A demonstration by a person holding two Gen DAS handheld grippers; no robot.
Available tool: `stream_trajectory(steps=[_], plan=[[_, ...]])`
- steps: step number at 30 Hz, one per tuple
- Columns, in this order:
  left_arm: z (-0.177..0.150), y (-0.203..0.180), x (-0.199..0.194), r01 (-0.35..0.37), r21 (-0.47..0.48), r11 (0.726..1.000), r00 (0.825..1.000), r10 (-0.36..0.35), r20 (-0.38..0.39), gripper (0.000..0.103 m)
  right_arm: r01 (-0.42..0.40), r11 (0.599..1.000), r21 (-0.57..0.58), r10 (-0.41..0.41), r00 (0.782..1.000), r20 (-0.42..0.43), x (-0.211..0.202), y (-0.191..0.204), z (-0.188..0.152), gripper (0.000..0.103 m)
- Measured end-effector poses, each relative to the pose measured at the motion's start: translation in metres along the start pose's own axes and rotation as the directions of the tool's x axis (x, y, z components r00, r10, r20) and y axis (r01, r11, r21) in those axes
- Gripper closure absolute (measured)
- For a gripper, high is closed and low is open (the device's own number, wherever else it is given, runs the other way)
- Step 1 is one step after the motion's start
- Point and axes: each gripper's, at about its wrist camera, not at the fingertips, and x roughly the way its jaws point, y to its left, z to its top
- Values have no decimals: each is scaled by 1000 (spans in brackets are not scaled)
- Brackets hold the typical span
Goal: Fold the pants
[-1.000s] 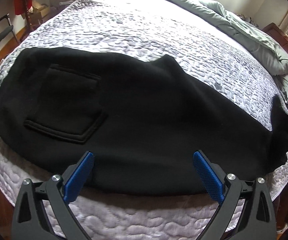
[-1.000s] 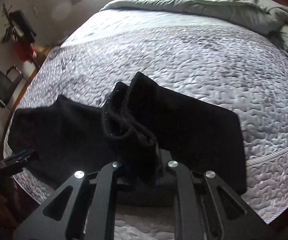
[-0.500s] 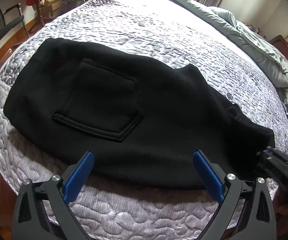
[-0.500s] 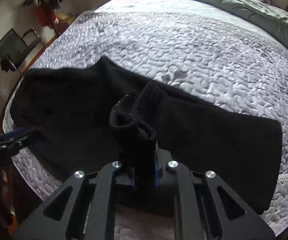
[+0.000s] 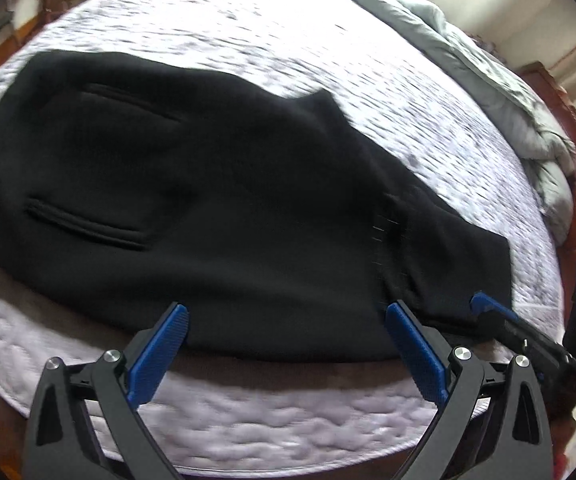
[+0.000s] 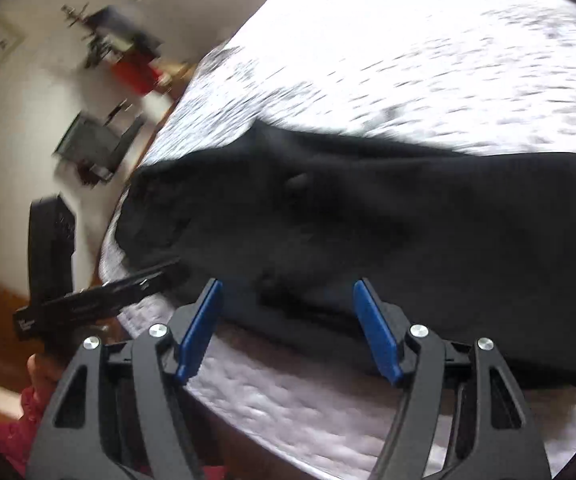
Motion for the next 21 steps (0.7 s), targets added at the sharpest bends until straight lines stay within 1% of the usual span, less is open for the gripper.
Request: stream_trajectory(steps=[1,2,5,7,9,12,14,16,18,19,20,21], plan=[[0,-6,4,14,4,1000,1000,-14,-14,4,42,999,20,-43,999,30,-14,-11,-2,35],[0,-17,12,26,11,1000,999,-26,-35,4,65,997,34,-66,997,49,-24,-19,-3,35],[2,-40,30,32,46,998,997,-29,-69,4,104,990,90,-113,989,96,-49,-42,-9,35],[3,-53,41,22,52,998,995,-17,-96,4,114,986,120,-127,986,111,-61,-58,-15,35],[7,-64,51,5,56,998,993,2,-121,4,128,983,135,-145,982,120,-66,-65,-19,35],[10,-72,59,-7,52,999,991,13,-134,4,132,977,164,-155,979,131,-71,-77,-26,35],[12,-77,61,19,46,999,989,-12,-146,4,132,976,173,-156,978,135,-71,-81,-27,35],[13,-82,64,59,32,998,984,-52,-169,4,132,976,173,-157,977,141,-72,-81,-28,35],[12,-87,67,74,35,997,980,-66,-185,4,133,976,170,-158,977,145,-73,-82,-30,35],[13,-89,69,74,38,997,980,-66,-187,8,133,977,170,-158,977,146,-75,-85,-30,35],[13,-90,70,70,41,997,981,-61,-186,17,133,977,168,-158,977,146,-76,-85,-29,35],[13,-92,71,49,46,998,982,-40,-182,22,135,977,167,-160,976,146,-76,-86,-29,35]])
